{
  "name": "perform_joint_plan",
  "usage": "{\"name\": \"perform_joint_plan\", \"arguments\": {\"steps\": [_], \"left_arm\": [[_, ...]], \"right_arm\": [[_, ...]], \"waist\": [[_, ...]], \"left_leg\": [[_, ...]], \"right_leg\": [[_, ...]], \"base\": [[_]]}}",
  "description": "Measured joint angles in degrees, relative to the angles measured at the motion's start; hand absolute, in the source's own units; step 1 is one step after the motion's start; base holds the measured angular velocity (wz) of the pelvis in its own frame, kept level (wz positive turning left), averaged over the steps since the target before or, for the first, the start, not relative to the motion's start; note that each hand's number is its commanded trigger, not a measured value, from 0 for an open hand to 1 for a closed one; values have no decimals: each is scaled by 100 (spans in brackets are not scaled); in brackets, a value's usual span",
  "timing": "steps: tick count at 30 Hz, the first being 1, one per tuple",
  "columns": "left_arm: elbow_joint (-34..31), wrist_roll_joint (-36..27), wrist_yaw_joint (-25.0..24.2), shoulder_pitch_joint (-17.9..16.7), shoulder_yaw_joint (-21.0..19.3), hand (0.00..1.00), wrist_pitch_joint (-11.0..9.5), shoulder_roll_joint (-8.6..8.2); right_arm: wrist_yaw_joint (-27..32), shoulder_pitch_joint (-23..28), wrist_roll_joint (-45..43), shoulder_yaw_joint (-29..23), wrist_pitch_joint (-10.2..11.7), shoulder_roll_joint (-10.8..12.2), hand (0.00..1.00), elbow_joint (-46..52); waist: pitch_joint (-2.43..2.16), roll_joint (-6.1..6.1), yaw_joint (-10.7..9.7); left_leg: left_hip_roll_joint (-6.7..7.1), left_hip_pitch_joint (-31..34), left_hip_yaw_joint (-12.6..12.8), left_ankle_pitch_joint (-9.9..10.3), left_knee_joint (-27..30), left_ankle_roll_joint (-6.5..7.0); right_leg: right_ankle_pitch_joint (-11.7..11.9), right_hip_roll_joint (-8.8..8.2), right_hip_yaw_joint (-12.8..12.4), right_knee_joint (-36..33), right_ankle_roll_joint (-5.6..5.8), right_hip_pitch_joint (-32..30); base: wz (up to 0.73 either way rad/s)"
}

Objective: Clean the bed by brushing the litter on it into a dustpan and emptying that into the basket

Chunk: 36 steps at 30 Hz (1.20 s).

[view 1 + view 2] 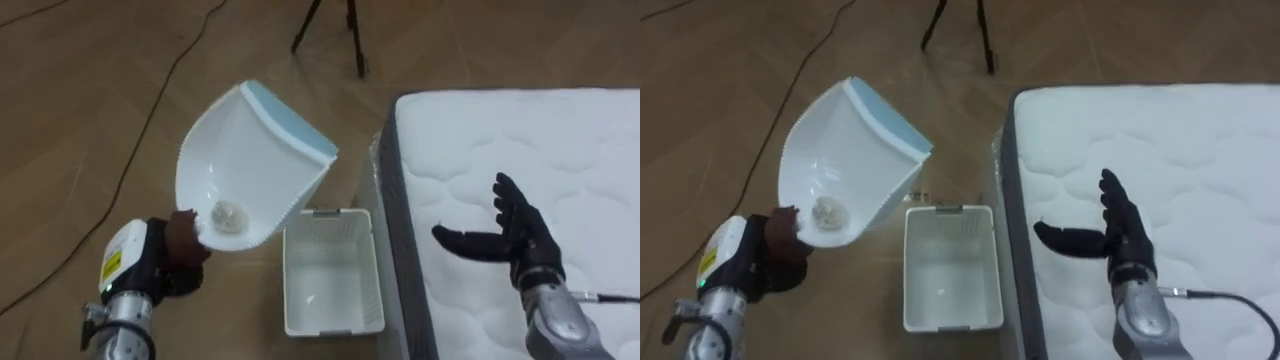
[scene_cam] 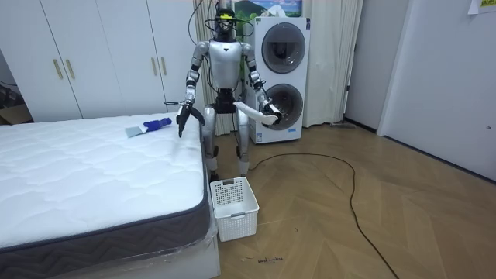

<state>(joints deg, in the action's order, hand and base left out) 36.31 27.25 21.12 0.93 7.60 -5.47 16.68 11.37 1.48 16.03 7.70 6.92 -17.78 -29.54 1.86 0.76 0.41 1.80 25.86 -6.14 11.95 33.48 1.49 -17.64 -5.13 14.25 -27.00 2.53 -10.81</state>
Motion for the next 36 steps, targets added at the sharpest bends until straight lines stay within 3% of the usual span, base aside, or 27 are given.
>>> {"name": "perform_joint_plan", "arguments": {"steps": [3, 5, 7, 10, 13, 15, 19, 21, 24, 29, 31, 33, 34, 36], "left_arm": [[500, -13, 174, 394, 156, 100, -63, 100], [704, -9, 180, 597, 165, 100, -147, 178], [966, -7, 185, 826, 166, 100, -174, 248], [1492, -15, 232, 1294, 336, 100, -213, 390], [1722, 156, 246, 1641, 526, 100, -214, 675], [1757, 444, 252, 1840, 670, 100, -215, 923], [1717, 993, 241, 2027, 934, 100, -158, 1181], [1702, 1193, 201, 2153, 1178, 100, 6, 1263], [1648, 1408, 99, 2323, 1296, 100, 134, 1400], [1646, 1638, 65, 2550, 1365, 100, 210, 1567], [1637, 1910, 63, 2590, 1461, 100, 273, 1662], [1632, 2147, 57, 2611, 1621, 100, 347, 1769], [1634, 2190, 57, 2623, 1685, 100, 361, 1800], [1653, 2242, 47, 2662, 1930, 100, 422, 1842]], "right_arm": [[64, -67, -241, 2, 188, -7, 0, -492], [71, -71, -310, -1, 186, -8, 0, -673], [108, -85, -332, -2, 187, -18, 0, -685], [149, -158, -303, 38, 187, -18, 0, -764], [167, -160, -328, 138, 189, -15, 0, -815], [174, -228, -417, 134, 195, -16, 0, -849], [226, -278, -956, 112, 200, -111, 0, -721], [253, -261, -1085, 117, 254, -254, 0, -652], [259, -254, -1429, 119, 334, -329, 0, -458], [221, -274, -1679, 177, 362, -334, 0, -219], [204, -266, -1677, 207, 361, -333, 0, -131], [157, -311, -1675, 258, 360, -336, 0, -81], [157, -329, -1674, 270, 360, -345, 0, -75], [154, -346, -1677, 299, 361, -405, 0, 17]], "waist": [[22, -38, -78], [37, -88, -143], [56, -153, -241], [82, -231, -346], [103, -262, -485], [153, -358, -553], [138, -618, -676], [136, -802, -826], [137, -942, -914], [107, -1156, -1119], [103, -1188, -1155], [110, -1213, -1288], [112, -1210, -1295], [130, -1245, -1358]], "left_leg": [[74, 407, -127, -212, 13, -86], [80, 619, -148, -352, -3, -112], [82, 771, -51, -479, -71, -104], [43, 942, 299, -596, -115, -18], [21, 1077, 457, -606, -63, 47], [100, 1205, 462, -576, 22, 91], [195, 1462, 530, -568, 135, 154], [306, 1528, 562, -588, 146, 195], [325, 1575, 704, -617, 125, 231], [312, 1553, 824, -787, -110, 178], [246, 1552, 985, -801, -120, 172], [53, 1549, 1476, -806, -96, 201], [-11, 1551, 1587, -790, -90, 225], [-2, 1567, 1726, -729, -59, 313]], "right_leg": [[-130, -16, 1, -359, -91, -513], [-191, -26, 28, -531, -151, -730], [-228, -68, 11, -693, -184, -952], [-290, -207, 7, -936, -160, -1208], [-332, -307, 10, -1090, -118, -1365], [-379, -379, -7, -1225, -72, -1516], [-473, -502, -115, -1494, -18, -1842], [-546, -628, -172, -1689, 22, -2001], [-596, -680, -354, -1886, 18, -2202], [-617, -697, -478, -1998, -41, -2372], [-617, -690, -483, -2044, -107, -2419], [-654, -713, -540, -2152, -124, -2486], [-668, -725, -578, -2193, -120, -2525], [-706, -796, -649, -2305, -83, -2604]], "base": [[27], [33], [20], [14], [6], [2], [5], [12], [-10], [-7], [0], [4], [-8], [-10]]}}
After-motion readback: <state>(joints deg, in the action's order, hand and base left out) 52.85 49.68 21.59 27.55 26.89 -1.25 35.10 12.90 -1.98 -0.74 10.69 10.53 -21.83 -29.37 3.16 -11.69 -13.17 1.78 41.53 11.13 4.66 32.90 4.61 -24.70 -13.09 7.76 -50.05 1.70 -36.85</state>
